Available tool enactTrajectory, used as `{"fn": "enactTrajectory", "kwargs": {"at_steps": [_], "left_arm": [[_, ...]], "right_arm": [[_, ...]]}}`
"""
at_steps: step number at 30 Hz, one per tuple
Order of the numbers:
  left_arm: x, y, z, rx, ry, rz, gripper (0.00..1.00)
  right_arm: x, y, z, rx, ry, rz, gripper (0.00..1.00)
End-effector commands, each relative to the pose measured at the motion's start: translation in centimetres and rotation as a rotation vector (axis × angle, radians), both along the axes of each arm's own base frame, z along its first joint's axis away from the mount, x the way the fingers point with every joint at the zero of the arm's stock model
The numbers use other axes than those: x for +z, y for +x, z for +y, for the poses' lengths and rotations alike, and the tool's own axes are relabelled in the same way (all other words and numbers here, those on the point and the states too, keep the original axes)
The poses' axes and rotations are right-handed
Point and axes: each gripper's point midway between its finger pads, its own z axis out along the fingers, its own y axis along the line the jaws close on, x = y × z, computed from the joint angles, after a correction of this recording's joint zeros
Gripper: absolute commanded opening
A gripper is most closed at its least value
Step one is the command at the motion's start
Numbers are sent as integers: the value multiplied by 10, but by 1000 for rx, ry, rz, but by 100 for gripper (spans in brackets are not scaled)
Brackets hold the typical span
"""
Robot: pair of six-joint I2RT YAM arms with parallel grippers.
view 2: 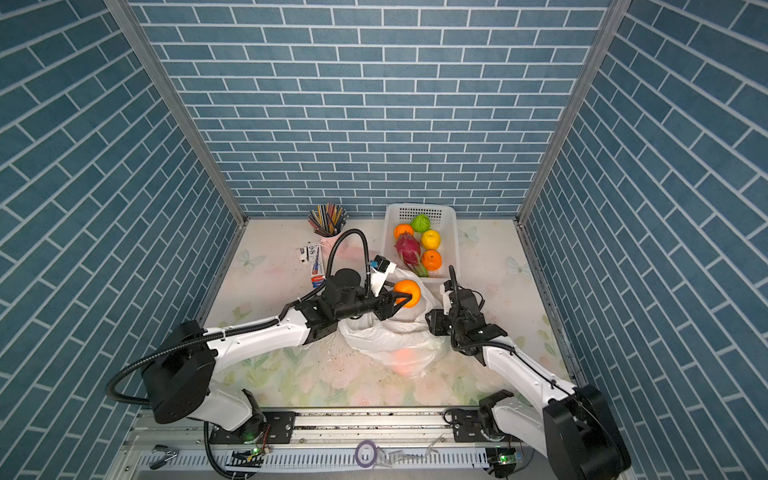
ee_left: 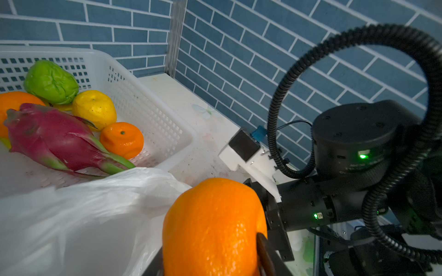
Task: Untie the knot of the plastic bag and take out the fruit
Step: 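Grasp the orange with the left gripper and lift it out of the bag, then grasp the orange with the right gripper while the left gripper releases it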
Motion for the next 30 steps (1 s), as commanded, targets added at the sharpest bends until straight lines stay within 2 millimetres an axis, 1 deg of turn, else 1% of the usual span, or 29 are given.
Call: {"fn": "enactTrajectory", "kwargs": {"at_steps": [1,4,9,11,14,16,18,20,26,28,30], "left_arm": [[28,13,9,59,-95,35,32],[34,19,14,69,-121,79,32],[49,27,26,123,-167,140,32],[52,30,30,142,-186,181,32],[61,31,34,140,-229,231,32],[68,30,36,143,-255,241,32],[75,30,39,149,-274,245,33],[78,29,41,151,-278,259,33],[87,22,41,134,-308,318,33],[89,20,41,126,-314,327,34],[89,19,41,125,-313,336,34]], "right_arm": [[45,10,-3,-29,26,-134,58],[83,12,-2,-4,54,-292,63],[141,12,1,51,90,-547,65],[158,11,6,94,91,-642,66],[180,2,22,225,91,-797,67],[191,-8,31,315,97,-918,71],[200,-17,37,367,111,-1028,79],[205,-23,41,407,113,-1112,82],[214,-31,59,546,104,-1200,83],[214,-37,65,604,107,-1230,84],[214,-38,71,644,110,-1237,84]]}}
